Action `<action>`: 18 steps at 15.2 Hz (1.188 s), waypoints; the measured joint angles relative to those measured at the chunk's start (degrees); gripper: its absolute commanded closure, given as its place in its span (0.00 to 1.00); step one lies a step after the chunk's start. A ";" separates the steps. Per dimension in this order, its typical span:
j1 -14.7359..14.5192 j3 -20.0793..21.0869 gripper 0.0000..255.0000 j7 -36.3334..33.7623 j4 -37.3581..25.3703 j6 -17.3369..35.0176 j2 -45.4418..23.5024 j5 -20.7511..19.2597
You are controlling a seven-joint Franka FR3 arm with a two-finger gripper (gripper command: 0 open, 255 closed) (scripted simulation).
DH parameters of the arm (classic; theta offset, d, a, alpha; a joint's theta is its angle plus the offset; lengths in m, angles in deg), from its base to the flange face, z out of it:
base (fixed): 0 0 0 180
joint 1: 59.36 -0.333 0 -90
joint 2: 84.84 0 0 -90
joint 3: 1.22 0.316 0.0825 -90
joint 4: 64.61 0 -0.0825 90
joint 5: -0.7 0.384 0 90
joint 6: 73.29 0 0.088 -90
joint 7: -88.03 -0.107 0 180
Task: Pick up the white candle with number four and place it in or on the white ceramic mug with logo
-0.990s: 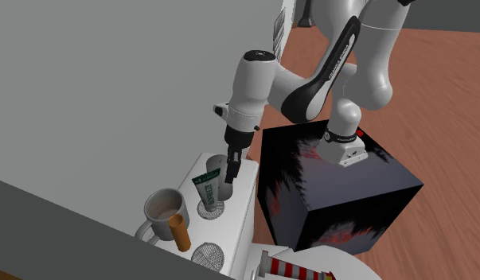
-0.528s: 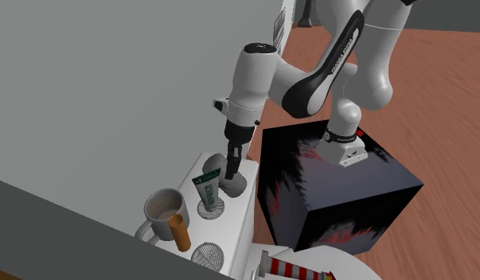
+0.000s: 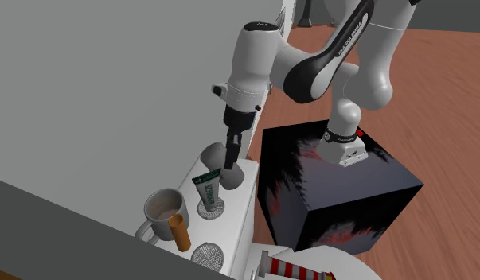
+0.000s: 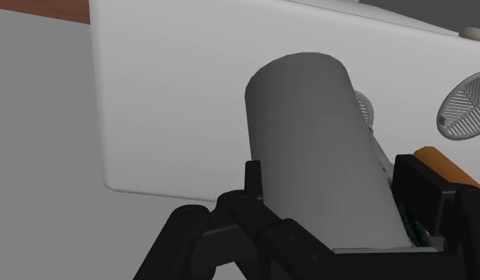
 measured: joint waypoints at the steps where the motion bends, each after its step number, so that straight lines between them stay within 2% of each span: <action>1: 0.00 -0.05 1.00 0.11 -0.34 -0.57 0.24 0.10; 18: -0.25 -0.93 1.00 1.28 -9.01 -14.59 5.71 1.57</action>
